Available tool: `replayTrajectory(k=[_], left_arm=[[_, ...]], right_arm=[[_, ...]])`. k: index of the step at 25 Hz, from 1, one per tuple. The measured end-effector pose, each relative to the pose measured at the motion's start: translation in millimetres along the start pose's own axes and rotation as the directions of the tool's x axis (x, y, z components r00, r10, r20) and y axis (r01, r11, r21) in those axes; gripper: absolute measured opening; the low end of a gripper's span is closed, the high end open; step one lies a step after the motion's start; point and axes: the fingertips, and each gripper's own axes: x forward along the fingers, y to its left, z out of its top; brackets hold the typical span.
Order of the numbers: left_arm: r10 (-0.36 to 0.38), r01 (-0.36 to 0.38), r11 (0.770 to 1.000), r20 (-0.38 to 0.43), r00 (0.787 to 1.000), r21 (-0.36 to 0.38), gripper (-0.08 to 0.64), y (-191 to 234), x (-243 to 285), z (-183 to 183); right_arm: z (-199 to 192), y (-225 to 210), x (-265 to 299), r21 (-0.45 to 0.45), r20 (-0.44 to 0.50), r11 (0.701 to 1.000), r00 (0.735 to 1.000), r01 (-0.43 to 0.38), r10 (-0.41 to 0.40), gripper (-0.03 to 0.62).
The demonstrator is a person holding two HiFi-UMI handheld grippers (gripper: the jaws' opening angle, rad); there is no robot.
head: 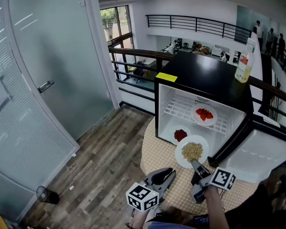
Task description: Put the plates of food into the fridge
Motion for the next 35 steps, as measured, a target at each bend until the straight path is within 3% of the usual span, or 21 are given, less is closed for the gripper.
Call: replayTrajectory(k=[6, 12, 23, 27, 31, 35], left_arm=[[-0.039, 0.039, 0.999, -0.015, 0.999, 0.013, 0.069, 9, 6, 6], [-0.051, 0.051, 0.999, -0.019, 0.999, 0.011, 0.069, 17, 8, 8], [-0.006, 0.006, 1.0, -0.026, 1.0, -0.008, 0.069, 43, 2, 6], [-0.001, 0.001, 1.0, -0.029, 1.0, -0.01, 0.069, 48, 2, 5], [0.004, -0.005, 1.0, -0.037, 0.999, -0.01, 0.069, 54, 0, 4], [0.016, -0.017, 1.0, -0.041, 0.999, -0.014, 0.069, 59, -3, 3]], right_arm=[[38, 19, 39, -0.007, 0.059, 1.0, 0.998, -0.03, 0.031, 0.061], [62, 25, 83, 0.074, 0.089, 0.994, 0.993, -0.08, 0.073, 0.061], [90, 23, 150, 0.236, 0.12, 0.964, 0.988, -0.124, 0.098, 0.061], [93, 12, 163, 0.264, 0.126, 0.96, 0.99, -0.091, 0.059, 0.061], [99, 5, 173, 0.326, 0.156, 0.939, 0.986, -0.111, 0.062, 0.061], [104, 5, 185, 0.331, 0.171, 0.935, 0.983, -0.124, 0.069, 0.061]])
